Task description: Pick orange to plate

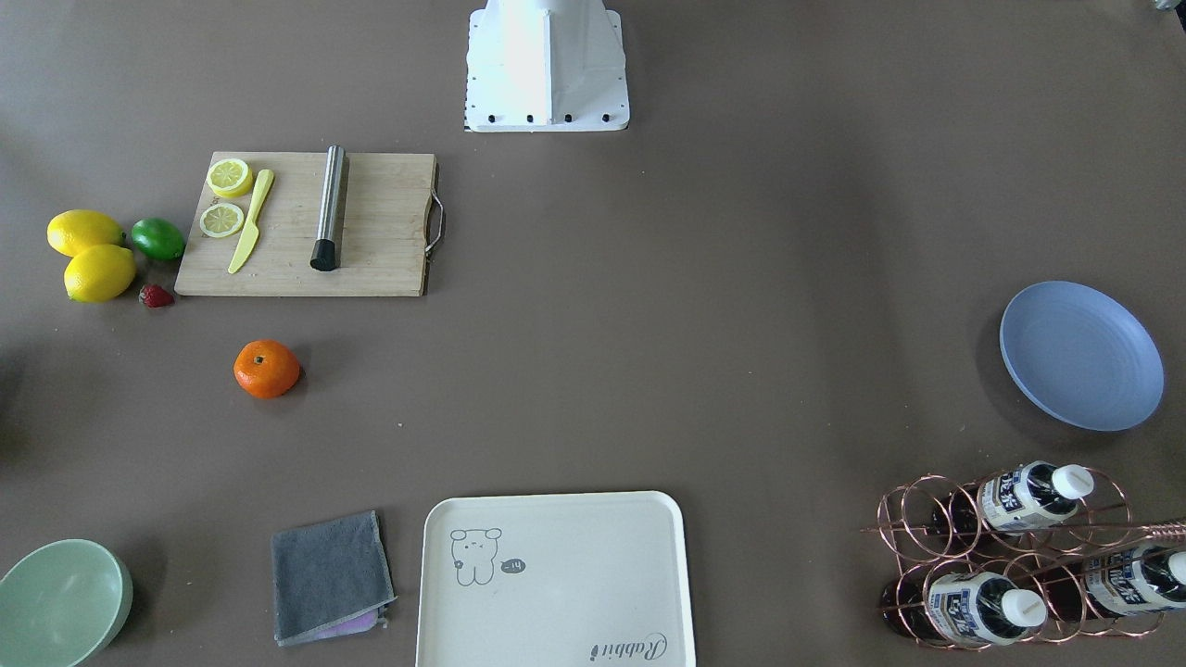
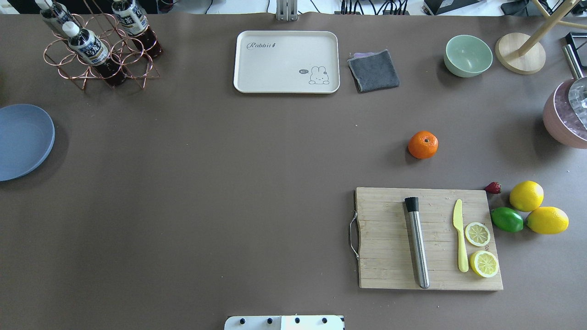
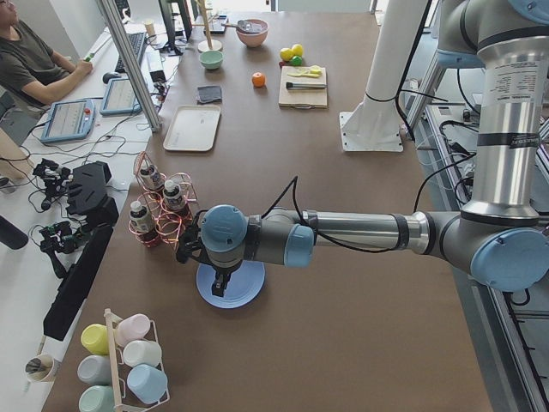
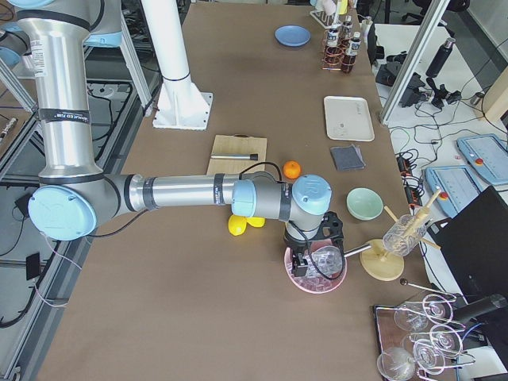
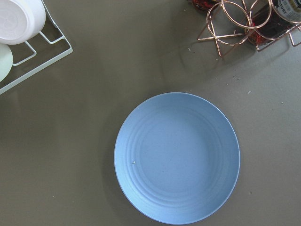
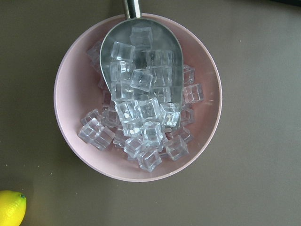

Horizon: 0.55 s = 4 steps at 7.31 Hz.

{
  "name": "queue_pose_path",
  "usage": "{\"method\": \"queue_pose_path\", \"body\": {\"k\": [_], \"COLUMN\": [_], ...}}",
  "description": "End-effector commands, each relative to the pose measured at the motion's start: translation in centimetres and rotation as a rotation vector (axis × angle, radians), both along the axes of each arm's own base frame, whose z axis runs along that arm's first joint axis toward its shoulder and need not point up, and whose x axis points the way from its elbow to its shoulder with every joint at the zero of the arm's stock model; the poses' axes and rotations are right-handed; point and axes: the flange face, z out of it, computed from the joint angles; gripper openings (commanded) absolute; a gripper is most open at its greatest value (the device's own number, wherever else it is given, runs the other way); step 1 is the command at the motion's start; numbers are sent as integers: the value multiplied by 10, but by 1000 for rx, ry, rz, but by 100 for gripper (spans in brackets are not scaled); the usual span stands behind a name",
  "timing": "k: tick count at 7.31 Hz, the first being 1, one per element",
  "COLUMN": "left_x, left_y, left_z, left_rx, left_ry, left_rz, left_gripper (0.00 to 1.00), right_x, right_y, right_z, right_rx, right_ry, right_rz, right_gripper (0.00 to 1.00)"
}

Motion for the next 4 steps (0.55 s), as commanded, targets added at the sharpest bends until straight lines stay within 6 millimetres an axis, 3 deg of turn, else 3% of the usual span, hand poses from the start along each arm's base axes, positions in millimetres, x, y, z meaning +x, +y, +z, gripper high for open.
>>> {"method": "queue_pose_path", "body": {"k": [1,4], "left_x": [-6,1], "left_y": [-5,3], "left_z": [-2,21], "left_rx": [7,-45], "left_ry": [-119,-133], "left_rz": [-18,-3], "left_gripper": [98,99], "right_x": [0,0], "right_y": [-1,1], "right_z": [0,1], "right_rx": [1,-3], "right_ry": [3,3], "right_rz": [0,1], "right_gripper": [100,100]}}
